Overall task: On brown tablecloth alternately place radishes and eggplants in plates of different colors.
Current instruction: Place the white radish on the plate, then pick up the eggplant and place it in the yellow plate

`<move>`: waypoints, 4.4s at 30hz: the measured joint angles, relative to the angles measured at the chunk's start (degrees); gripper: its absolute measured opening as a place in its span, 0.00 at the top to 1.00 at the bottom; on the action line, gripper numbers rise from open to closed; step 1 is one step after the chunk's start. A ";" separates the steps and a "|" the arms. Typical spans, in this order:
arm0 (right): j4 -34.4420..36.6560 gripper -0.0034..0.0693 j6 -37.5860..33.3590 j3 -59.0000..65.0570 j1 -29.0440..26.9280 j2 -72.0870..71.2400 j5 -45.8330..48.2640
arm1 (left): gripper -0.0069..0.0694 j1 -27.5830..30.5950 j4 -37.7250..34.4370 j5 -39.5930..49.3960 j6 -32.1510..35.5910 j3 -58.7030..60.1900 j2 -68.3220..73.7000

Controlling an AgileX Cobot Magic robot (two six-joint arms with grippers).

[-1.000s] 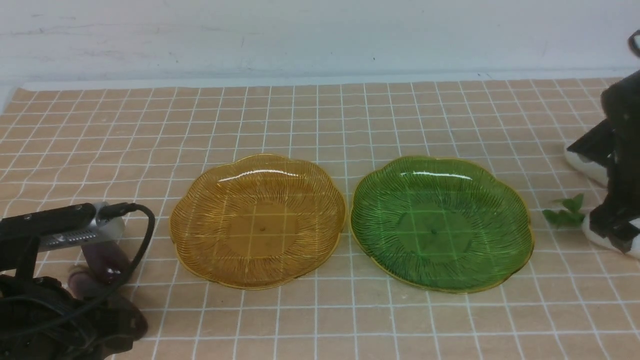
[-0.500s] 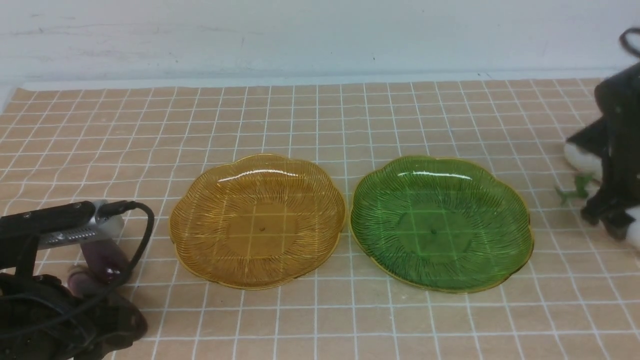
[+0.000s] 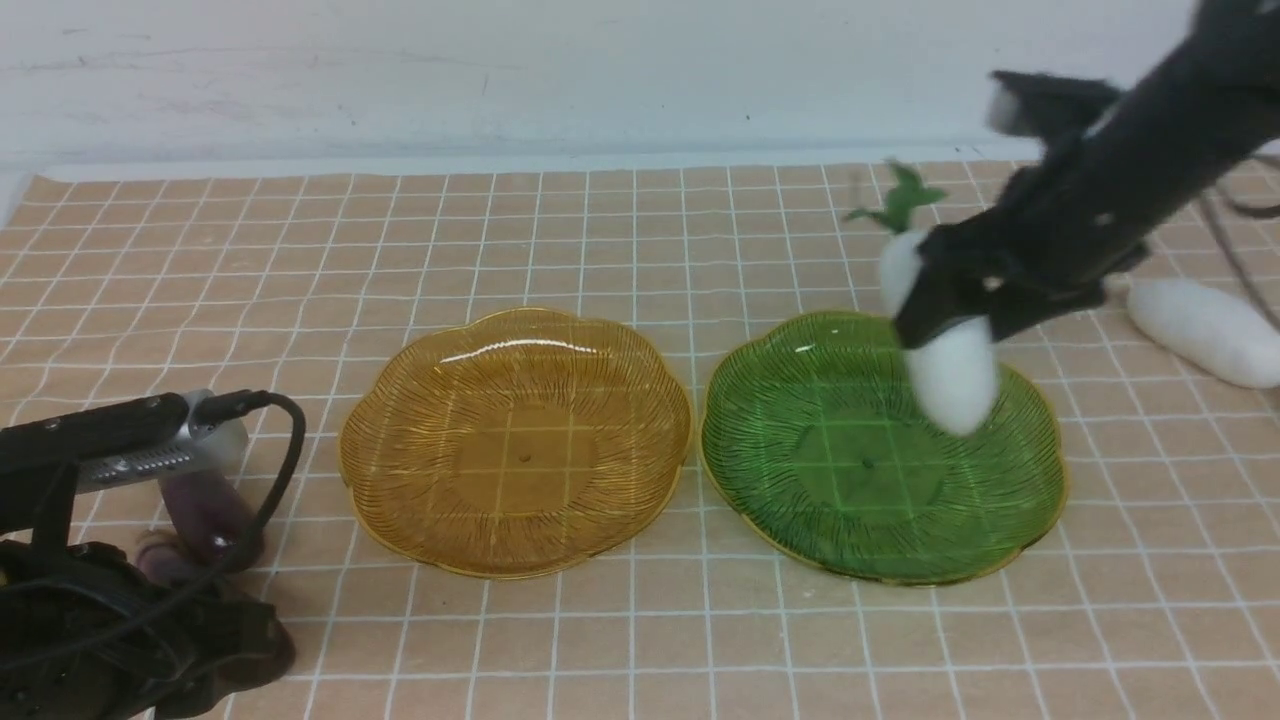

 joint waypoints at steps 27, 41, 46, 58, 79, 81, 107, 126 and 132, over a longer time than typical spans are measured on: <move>-18.48 0.28 3.68 -14.52 -28.72 8.62 6.30 | 0.51 0.00 0.00 -0.38 0.40 0.00 0.00; -13.25 0.04 -3.54 -14.63 -28.78 20.31 -9.98 | 0.51 0.00 0.00 -1.51 0.40 0.00 0.00; -11.44 0.26 -4.68 -14.91 -28.78 21.63 -8.74 | 0.51 0.00 0.23 -1.19 -1.75 -0.54 0.00; 3.37 0.27 3.29 -17.42 -28.10 14.36 5.04 | 0.51 0.00 10.03 2.19 -6.79 -10.72 0.07; -8.56 0.26 2.75 -10.36 -1.77 10.25 5.96 | 0.30 0.00 20.15 1.44 -13.52 -10.78 6.89; -10.87 0.23 4.79 -10.25 -0.74 10.86 5.90 | 0.25 0.00 21.74 0.37 -15.70 -10.78 8.42; -4.20 0.12 10.07 2.16 -0.01 -7.41 6.32 | 0.17 2.47 38.02 -15.08 -46.84 -17.07 33.83; -4.13 0.17 9.82 2.43 -0.01 -7.41 6.31 | 0.36 3.63 38.36 -23.51 -46.84 -23.08 48.72; -5.31 0.17 9.82 2.43 -0.01 -7.48 6.31 | 0.55 3.42 36.71 -17.89 -43.03 -26.83 41.95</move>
